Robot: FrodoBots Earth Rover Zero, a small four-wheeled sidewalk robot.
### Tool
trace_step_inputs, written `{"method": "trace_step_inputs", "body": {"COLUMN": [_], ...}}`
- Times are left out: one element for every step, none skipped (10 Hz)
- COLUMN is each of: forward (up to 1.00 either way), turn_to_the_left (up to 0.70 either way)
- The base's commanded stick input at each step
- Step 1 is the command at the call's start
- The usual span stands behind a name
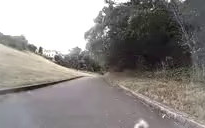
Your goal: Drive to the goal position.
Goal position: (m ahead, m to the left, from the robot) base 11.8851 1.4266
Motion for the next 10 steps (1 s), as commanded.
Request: {"method": "trace_step_inputs", "body": {"forward": [0.7,0.7,0.7,0.7,0.7,0.7,0.7,0.7,0.7,0.7], "turn_to_the_left": [0.0,0.0,0.0,0.0,0.0,0.0,0.02,0.08,0.13,0.14]}}
